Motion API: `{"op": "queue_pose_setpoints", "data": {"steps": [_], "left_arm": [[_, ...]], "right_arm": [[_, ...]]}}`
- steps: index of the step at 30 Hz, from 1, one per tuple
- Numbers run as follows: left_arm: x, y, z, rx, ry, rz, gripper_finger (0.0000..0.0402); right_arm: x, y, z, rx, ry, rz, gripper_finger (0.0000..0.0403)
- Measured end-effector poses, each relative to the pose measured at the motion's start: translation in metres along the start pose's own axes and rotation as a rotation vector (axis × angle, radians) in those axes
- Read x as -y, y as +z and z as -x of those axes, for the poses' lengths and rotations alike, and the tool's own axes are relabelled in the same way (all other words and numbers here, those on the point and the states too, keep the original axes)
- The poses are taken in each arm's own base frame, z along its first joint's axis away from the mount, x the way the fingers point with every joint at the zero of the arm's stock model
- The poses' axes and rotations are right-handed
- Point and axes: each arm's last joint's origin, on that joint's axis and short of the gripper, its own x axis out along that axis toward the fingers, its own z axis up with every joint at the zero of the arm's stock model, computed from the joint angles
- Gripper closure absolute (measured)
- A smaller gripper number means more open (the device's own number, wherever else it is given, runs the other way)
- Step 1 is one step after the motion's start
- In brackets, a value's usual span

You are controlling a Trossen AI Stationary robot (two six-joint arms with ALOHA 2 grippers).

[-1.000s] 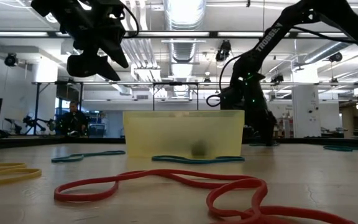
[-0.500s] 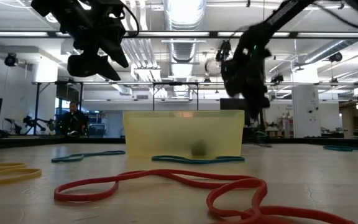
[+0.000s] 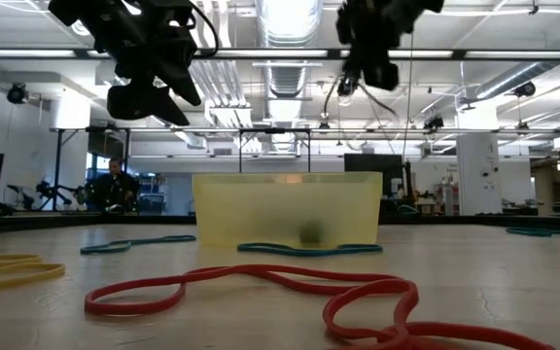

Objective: Pick and place rubber bands into bin
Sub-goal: Put the blue rubber band into the yellow bin

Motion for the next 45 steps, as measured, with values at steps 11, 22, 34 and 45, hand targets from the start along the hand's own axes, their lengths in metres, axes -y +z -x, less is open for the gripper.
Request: {"op": "queue_pose_setpoints", "data": {"steps": [11,22,34,45], "left_arm": [[0.0,-0.001,0.001,-0.015,-0.016,-0.018,0.0222],[0.001,-0.001,0.001,-0.015,-0.017,-0.018,0.0222],[-0.018,-0.031,-0.028,-0.257,0.064,-0.183,0.0222],[-0.017,-0.055,-0.072,-0.407,0.208,-0.042,0.0222]], "right_arm": [[-0.029,0.008,-0.061,-0.029,-0.044,-0.02,0.0386],[-0.033,-0.002,-0.097,-0.132,-0.084,0.024,0.0248],[-0.036,-0.025,-0.057,-0.218,-0.332,0.127,0.0208],[-0.031,-0.031,-0.055,-0.226,-0.407,0.169,0.0209]]}}
